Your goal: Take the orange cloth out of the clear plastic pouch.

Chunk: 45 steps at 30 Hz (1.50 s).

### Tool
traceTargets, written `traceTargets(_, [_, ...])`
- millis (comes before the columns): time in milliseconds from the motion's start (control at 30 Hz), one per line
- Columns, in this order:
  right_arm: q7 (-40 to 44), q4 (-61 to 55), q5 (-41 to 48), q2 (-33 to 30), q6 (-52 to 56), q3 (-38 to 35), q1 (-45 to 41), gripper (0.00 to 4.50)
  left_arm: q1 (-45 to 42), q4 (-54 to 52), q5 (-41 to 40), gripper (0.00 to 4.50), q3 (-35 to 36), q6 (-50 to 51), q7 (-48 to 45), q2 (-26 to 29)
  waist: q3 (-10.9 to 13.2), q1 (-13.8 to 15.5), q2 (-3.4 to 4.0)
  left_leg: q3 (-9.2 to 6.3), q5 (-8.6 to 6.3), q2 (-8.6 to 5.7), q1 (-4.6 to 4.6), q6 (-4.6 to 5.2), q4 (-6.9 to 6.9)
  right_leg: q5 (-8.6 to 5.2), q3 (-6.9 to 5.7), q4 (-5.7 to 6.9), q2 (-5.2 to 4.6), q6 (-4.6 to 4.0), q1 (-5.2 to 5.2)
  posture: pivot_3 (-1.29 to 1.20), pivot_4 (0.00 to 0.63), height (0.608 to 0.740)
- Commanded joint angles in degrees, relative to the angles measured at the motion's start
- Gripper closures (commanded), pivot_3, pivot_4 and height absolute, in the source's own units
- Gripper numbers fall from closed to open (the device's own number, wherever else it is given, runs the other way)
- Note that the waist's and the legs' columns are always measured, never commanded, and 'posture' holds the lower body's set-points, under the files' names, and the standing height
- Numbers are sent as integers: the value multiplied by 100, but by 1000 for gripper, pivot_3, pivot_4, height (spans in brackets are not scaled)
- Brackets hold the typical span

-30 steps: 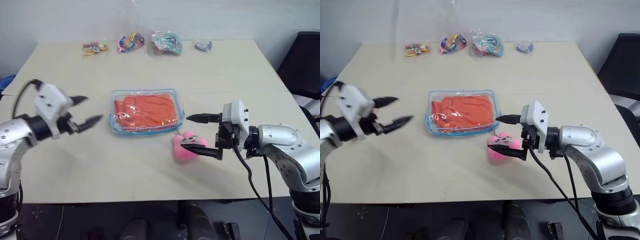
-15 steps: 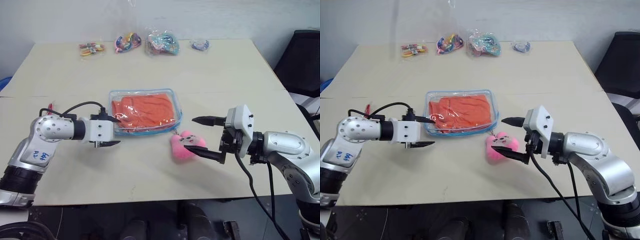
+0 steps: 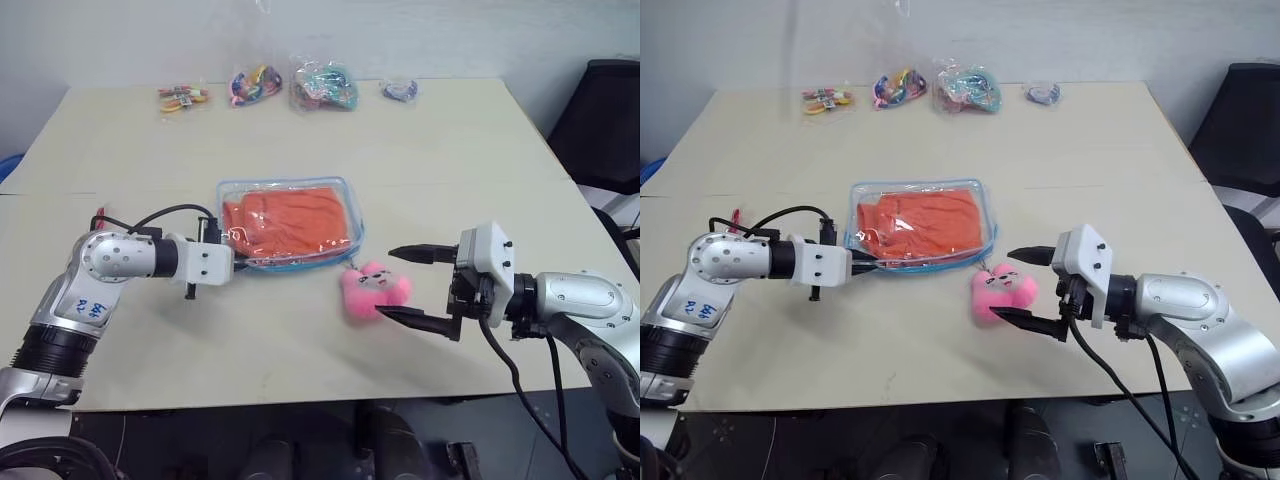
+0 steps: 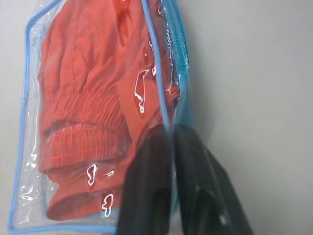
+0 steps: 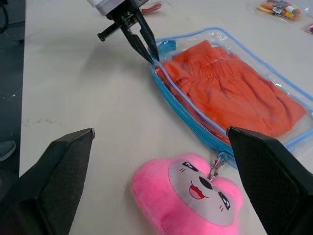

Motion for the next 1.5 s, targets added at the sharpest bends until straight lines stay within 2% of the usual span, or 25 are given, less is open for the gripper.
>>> traceTargets(33, [153, -150, 114, -140, -35, -104, -43, 0, 90, 68, -364, 4470, 175, -530, -293, 122, 0, 1, 0, 0, 0, 0, 0, 0, 0, 0, 0, 0, 0, 0, 0, 0, 150, 740])
traceTargets(233, [430, -67, 117, -307, -73, -179, 47, 0, 118, 397, -502, 4470, 193, -1460, -576, 232, 0, 29, 0, -4, -1, -1, 0, 1, 3, 0, -2, 0, -4, 0, 0, 0, 150, 740])
traceTargets(400, [587, -41, 106, -413, -113, -263, 192, 0, -52, 1002, -305, 4470, 57, -2352, -677, 326, 0, 32, 0, -2, -1, -1, 0, 1, 3, 0, -3, 0, -2, 0, 0, 0, 150, 740])
traceTargets(600, [497, -41, 86, -404, -106, -355, 195, 0, -234, 1121, -349, 4470, 85, -1823, -459, 59, 0, 83, 0, 2, -1, -3, -1, 2, 4, 1, -2, 1, -1, 1, 1, 0, 150, 740])
traceTargets(700, [442, -75, 114, -415, -72, -432, 242, 0, -102, 893, -515, 3902, 159, -1432, -492, 33, 0, 105, 0, 9, -1, -3, -1, 4, 4, 2, 0, 1, 0, 2, 2, 0, 150, 740])
traceTargets(867, [357, -160, 129, -421, -15, -560, 447, 0, 266, 230, -965, 2332, 401, -628, -551, 131, 0, 111, 0, 8, -1, -1, -1, 4, 5, 2, 1, 1, 0, 2, 2, 0, 150, 740])
traceTargets(967, [312, -200, 150, -434, -7, -620, 527, 0, 540, -411, -1500, 1283, 630, 481, -757, 336, 0, 109, 0, 8, -1, -1, -1, 4, 7, 3, 2, 2, 1, 1, 2, 0, 150, 740])
traceTargets(1067, [265, -214, 192, -451, 23, -722, 586, 0, 615, -1307, -2598, 450, 910, 2417, -868, 525, 0, 110, 0, 8, -1, 2, -1, 4, 6, 3, 5, 3, 1, 1, 2, 0, 150, 740])
traceTargets(1167, [271, -182, 184, -492, 19, -808, 669, 0, 364, -1990, -3475, 450, 1012, 3923, -791, 536, 0, 135, -1, 0, -2, 2, -1, 4, 9, 3, 5, 3, -1, 1, 4, 0, 150, 740])
traceTargets(1267, [281, -163, 171, -529, 3, -875, 738, 0, -218, -2413, -3985, 450, 735, 4998, -687, 246, -1, 148, -2, -6, -2, -8, -1, 5, 13, 4, 5, 3, -3, 2, 6, 0, 150, 740])
traceTargets(1333, [267, -201, 167, -544, 19, -899, 767, 0, -762, -2330, -3812, 450, 308, 5246, -619, -179, -1, 167, -1, -6, -1, -13, -3, 5, 14, 4, 9, 3, -4, 3, 15, 0, 150, 740])
traceTargets(1500, [208, -363, 99, -613, 20, -1034, 971, 0, -1601, -1753, -2982, 450, -700, 4773, -972, -1123, -3, 130, -5, 10, -1, -11, -4, 5, 11, 4, 21, 4, 7, 3, 24, 0, 150, 740])
